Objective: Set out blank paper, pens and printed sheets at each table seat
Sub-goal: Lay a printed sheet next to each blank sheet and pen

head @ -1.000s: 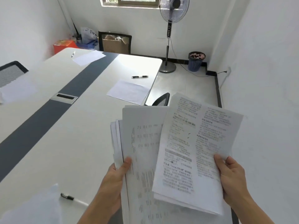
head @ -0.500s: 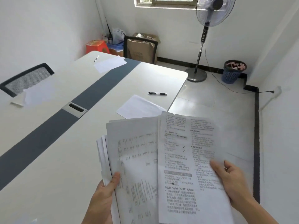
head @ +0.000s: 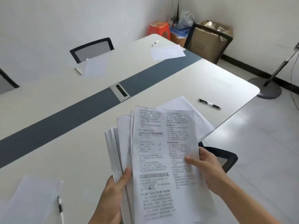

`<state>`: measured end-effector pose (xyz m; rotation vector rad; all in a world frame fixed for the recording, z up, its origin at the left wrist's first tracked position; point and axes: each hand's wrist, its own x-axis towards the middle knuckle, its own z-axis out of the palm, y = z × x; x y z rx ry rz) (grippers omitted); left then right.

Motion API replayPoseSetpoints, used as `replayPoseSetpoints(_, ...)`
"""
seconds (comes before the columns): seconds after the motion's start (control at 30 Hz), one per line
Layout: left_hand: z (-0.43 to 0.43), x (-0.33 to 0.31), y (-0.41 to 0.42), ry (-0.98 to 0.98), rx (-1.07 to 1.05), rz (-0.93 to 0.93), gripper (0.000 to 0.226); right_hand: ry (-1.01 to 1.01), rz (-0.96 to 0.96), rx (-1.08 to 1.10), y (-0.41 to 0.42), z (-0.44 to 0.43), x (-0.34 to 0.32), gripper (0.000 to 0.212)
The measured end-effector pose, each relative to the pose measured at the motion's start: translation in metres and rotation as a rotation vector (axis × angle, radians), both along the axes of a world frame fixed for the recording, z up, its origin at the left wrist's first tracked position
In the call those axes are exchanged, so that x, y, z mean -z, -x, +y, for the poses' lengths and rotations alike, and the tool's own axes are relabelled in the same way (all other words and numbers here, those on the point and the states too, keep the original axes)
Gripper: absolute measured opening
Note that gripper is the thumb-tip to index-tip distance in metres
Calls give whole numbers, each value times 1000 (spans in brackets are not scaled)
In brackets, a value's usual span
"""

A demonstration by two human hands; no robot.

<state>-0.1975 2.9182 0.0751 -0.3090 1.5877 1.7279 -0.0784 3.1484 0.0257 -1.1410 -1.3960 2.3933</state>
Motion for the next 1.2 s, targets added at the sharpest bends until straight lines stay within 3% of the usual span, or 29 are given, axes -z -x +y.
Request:
replayPoseSetpoints(0.2,3,3,76,-56,-99,0,57,-36,-101,81,83,21,3,21)
replayPoseSetpoints(0.33,-1,9,116,-112,-103,-17,38,-11,-114,127,118,43,5,16)
replayPoseSetpoints(0.47,-3,17,142,-81,-103,-57,47,-3,-129,84,141,42,11,11)
replayPoseSetpoints(0.53,-2,20,151,-59,-113,-48,40,10,-148,58,153,36,18,11)
replayPoseSetpoints(0.63,-5,24,159,-42,-148,-49,24,-102,-232,49,171,36,39,13)
replayPoseSetpoints(0.87,-33,31,167,-11,-213,-15,61,-272,-431,-38,198,36,94,4)
replayPoseSetpoints(1.1,-51,40,163,76,-219,-16,54,-482,-654,-87,209,39,143,8)
replayPoseSetpoints(1.2,-57,44,161,110,-268,-18,70,-585,-634,-76,217,41,139,20)
